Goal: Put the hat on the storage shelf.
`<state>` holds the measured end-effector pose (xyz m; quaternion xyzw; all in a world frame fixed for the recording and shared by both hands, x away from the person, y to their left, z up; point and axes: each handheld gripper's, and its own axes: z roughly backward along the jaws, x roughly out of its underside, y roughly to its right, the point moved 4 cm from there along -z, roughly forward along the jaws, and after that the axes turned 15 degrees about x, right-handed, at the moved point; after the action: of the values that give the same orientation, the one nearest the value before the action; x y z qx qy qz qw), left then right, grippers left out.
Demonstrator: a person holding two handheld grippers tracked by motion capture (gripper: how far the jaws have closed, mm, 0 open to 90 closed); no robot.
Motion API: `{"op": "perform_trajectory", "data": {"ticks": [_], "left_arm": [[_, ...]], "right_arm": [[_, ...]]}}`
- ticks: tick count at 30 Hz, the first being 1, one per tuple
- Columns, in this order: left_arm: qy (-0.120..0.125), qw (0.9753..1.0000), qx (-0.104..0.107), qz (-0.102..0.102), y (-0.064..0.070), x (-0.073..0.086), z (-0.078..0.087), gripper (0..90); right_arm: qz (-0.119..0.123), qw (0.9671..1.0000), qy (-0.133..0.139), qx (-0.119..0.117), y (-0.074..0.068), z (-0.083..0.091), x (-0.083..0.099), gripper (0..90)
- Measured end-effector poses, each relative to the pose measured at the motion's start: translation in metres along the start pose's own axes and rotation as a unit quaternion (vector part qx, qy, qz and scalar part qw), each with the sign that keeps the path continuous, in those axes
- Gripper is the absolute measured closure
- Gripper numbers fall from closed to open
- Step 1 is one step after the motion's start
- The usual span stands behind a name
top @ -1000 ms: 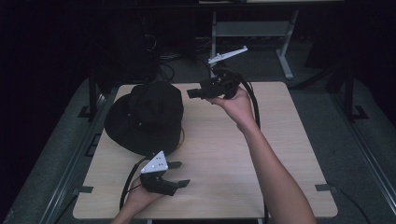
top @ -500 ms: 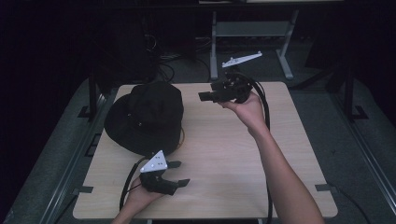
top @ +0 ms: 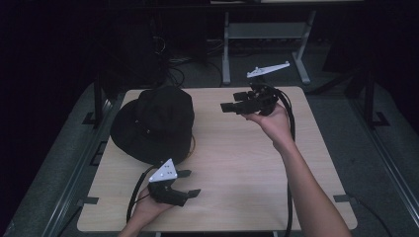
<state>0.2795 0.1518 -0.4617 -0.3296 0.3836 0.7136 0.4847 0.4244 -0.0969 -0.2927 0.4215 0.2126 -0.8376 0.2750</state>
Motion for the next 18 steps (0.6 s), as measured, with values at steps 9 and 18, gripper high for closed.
{"op": "perform_trajectory", "data": {"ticks": [9, 18], "left_arm": [[-0.001, 1.0, -0.001, -0.002, 0.0, 0.0, -0.001, 25.6], [-0.005, 1.0, -0.001, -0.006, 0.0, 0.001, -0.003, 25.6]], "right_arm": [[-0.007, 0.9999, -0.005, 0.012, 0.01, 0.012, 0.016, 24.6], [-0.017, 0.9997, -0.007, 0.017, 0.018, 0.024, 0.033, 24.2]]}}
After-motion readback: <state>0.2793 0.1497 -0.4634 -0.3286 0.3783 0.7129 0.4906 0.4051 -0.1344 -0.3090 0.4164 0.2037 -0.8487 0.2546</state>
